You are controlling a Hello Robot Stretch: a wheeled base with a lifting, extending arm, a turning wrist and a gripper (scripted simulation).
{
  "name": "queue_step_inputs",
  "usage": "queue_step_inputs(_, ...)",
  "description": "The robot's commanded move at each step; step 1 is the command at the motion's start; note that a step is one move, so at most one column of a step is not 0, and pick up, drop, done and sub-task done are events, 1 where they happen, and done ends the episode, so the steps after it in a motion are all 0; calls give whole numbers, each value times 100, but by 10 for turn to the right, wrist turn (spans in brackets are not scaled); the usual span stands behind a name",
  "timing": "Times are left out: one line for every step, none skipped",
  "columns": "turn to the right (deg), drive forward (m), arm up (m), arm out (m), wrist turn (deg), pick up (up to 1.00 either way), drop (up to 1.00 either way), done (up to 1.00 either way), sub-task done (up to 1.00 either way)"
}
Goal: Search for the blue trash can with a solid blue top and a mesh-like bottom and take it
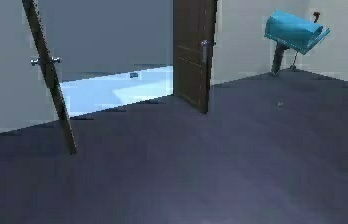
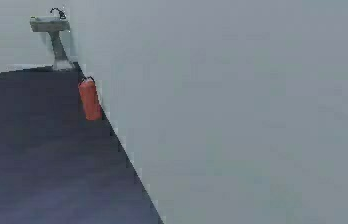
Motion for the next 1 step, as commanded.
queue_step_inputs(-300, 0, 0, 0, 0, 0, 0, 0, 0)
